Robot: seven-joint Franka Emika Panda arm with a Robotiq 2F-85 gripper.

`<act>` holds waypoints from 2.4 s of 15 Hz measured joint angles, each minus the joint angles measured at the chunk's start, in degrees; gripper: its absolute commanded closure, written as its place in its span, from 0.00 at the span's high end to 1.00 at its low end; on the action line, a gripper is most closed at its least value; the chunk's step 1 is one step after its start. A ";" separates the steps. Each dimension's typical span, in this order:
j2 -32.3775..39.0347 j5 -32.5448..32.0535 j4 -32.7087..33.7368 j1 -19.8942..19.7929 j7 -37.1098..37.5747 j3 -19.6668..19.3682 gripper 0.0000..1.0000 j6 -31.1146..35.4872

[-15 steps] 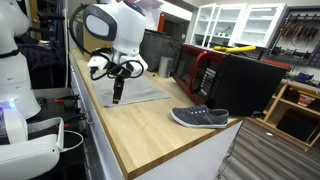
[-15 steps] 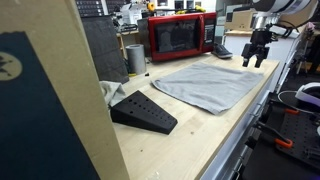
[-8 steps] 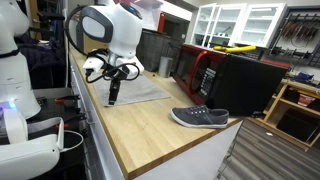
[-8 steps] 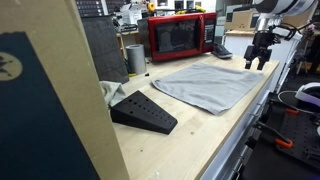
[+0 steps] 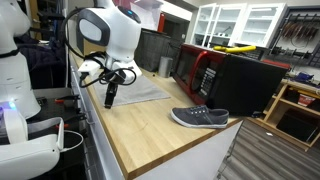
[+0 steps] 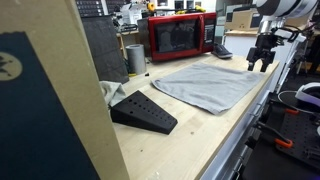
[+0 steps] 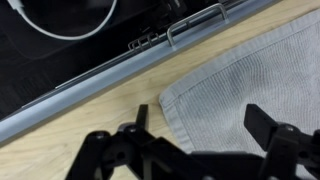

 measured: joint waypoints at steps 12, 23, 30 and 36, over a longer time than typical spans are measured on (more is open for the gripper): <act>0.71 4.16 0.39 -0.68 -0.01 -1.01 0.00 0.11; -4.59 -1.65 0.55 2.32 7.11 6.60 0.01 3.53; -7.07 -9.33 1.29 6.70 17.03 14.26 0.01 4.91; -7.23 -10.09 1.62 11.72 21.71 19.61 0.01 6.25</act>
